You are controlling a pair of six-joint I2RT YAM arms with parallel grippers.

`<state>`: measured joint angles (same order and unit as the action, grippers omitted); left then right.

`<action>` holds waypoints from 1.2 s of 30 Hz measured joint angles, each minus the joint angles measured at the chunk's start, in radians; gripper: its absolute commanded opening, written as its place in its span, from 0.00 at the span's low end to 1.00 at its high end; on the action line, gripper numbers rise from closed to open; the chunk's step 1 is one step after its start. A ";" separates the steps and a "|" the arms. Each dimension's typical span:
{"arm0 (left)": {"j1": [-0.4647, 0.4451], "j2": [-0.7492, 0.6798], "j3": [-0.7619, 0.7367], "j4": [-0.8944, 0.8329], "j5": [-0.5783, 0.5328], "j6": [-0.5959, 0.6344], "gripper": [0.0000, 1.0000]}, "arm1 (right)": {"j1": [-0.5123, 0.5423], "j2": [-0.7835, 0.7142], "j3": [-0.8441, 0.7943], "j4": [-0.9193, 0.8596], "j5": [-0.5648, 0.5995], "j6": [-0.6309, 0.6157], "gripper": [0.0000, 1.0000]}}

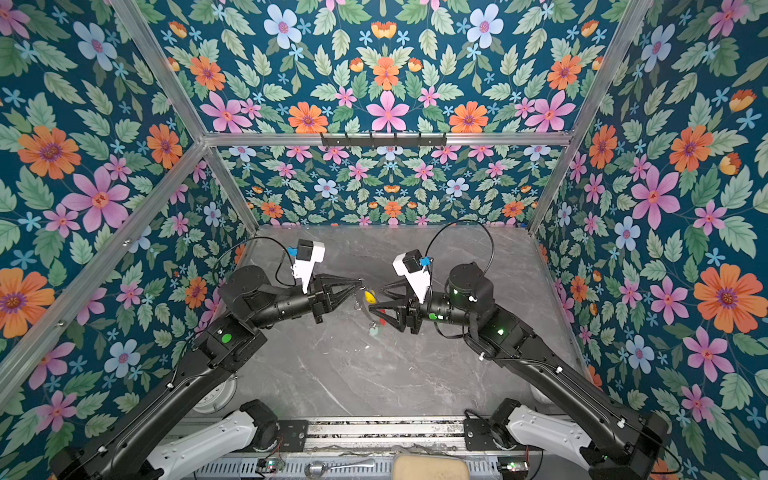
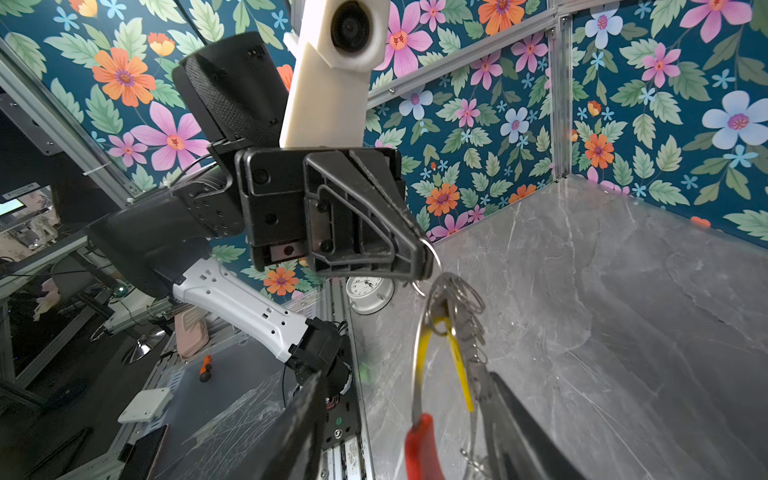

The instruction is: Remove the keys from the keyring

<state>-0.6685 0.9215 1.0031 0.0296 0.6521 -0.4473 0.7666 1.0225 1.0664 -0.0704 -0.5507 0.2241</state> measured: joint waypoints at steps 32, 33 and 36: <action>-0.014 0.017 0.029 -0.047 -0.173 -0.041 0.00 | 0.068 0.099 0.098 -0.145 0.188 -0.107 0.00; -0.014 0.017 0.029 -0.047 -0.175 -0.040 0.00 | 0.075 0.100 0.102 -0.150 0.200 -0.113 0.00; -0.018 0.021 0.029 -0.045 -0.178 -0.040 0.00 | 0.105 0.104 0.118 -0.177 0.245 -0.127 0.00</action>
<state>-0.6868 0.9424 1.0317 -0.0158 0.4744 -0.4870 0.8715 1.1263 1.1843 -0.2470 -0.3054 0.0971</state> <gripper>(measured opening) 0.049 0.079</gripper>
